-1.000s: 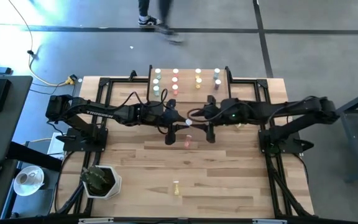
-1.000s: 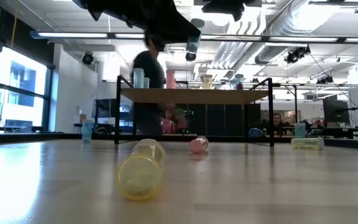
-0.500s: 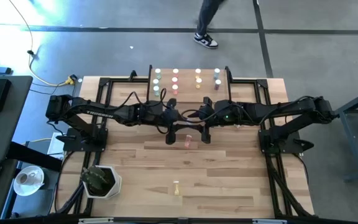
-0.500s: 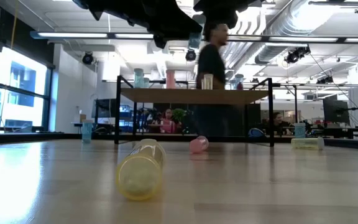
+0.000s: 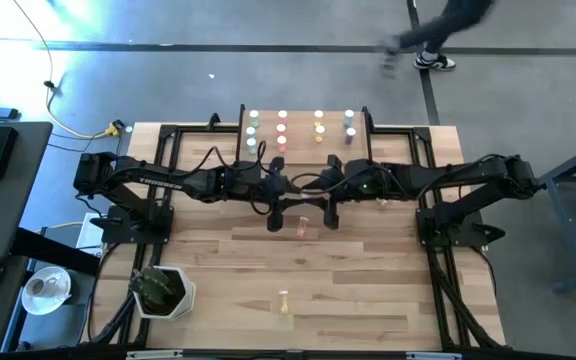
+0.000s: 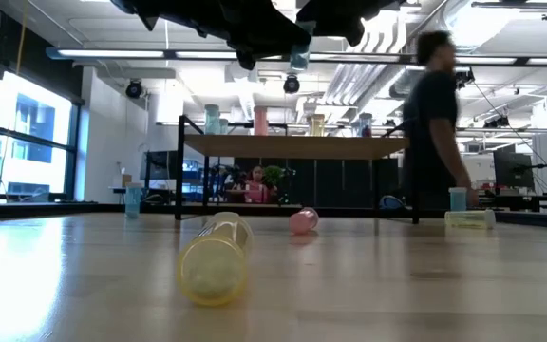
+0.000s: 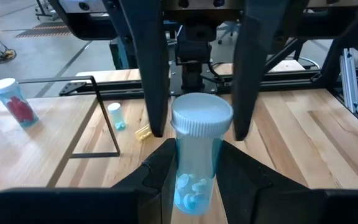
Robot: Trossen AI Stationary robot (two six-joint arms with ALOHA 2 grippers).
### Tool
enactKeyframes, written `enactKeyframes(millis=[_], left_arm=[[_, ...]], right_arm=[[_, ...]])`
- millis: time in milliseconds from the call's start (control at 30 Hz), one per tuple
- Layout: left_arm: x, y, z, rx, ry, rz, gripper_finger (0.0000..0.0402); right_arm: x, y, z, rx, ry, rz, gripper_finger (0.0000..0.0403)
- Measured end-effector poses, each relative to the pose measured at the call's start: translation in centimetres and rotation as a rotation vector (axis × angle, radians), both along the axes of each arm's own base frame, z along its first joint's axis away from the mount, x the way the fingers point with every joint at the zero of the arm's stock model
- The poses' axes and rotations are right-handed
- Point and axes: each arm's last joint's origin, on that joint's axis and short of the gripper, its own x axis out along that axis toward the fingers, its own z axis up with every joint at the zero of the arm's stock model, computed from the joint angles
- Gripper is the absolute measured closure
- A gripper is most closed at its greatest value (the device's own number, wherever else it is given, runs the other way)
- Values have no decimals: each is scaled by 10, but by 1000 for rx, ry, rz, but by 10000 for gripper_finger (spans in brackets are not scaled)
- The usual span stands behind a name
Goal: Pick and place medicine bottles onto shelf by color
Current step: Put the blue pill bottle on the shelf
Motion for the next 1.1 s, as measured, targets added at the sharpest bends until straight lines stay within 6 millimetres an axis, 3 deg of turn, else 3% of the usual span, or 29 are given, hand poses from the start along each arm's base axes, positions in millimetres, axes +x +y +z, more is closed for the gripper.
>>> enactKeyframes(millis=[233, 667, 1100], left_arm=[[0, 0, 0, 16, 3, 0, 314], [0, 2, 0, 17, 6, 52, 311], [-1, 2, -1, 30, 15, 47, 245]], right_arm=[[0, -7, 0, 25, 1, 18, 288], [0, -8, -1, 24, 7, 14, 292], [-1, -7, -2, 22, 15, 12, 293]])
